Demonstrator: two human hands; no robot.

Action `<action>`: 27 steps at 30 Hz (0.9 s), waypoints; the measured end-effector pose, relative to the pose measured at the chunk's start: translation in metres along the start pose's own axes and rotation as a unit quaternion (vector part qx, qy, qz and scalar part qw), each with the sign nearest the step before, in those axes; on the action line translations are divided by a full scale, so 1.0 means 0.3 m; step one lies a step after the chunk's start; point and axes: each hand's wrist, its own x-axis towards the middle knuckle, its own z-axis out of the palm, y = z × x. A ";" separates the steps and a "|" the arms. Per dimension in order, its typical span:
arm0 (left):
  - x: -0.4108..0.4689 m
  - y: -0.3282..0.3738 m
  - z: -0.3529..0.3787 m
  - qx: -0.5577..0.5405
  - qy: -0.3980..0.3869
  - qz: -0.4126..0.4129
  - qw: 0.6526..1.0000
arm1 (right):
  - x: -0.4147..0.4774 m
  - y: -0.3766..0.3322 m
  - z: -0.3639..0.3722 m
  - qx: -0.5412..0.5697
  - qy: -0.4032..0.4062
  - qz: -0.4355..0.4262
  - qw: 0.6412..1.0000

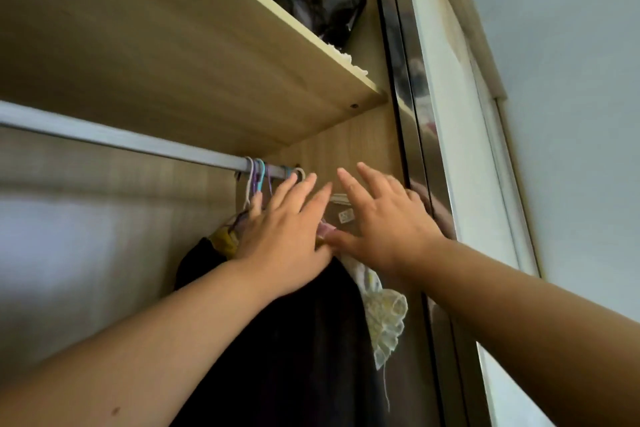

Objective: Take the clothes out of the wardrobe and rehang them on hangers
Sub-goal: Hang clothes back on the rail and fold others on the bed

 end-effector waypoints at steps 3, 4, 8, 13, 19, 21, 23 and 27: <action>-0.068 0.170 -0.003 -0.055 0.001 0.059 0.997 | -0.156 0.071 -0.054 -0.060 0.003 0.021 0.998; -0.081 0.226 0.000 -0.069 0.003 0.082 0.994 | -0.209 0.092 -0.070 -0.074 0.001 0.035 0.997; -0.144 0.512 0.042 -0.144 -0.049 0.146 0.977 | -0.488 0.225 -0.144 -0.120 -0.032 0.131 0.984; -0.275 0.910 0.097 -0.216 -0.124 0.218 0.944 | -0.925 0.452 -0.294 -0.196 -0.146 0.226 0.943; -0.502 1.469 0.138 -0.299 -0.215 0.306 0.878 | -1.500 0.699 -0.512 -0.244 -0.286 0.373 0.849; -0.579 1.680 0.129 -0.325 -0.253 0.334 0.848 | -1.688 0.763 -0.598 -0.252 -0.306 0.416 0.818; -0.656 1.889 0.108 -0.356 -0.279 0.355 0.818 | -1.869 0.828 -0.690 -0.259 -0.328 0.457 0.785; -0.792 2.262 0.053 -0.377 -0.308 0.407 0.773 | -2.161 0.932 -0.873 -0.265 -0.363 0.523 0.725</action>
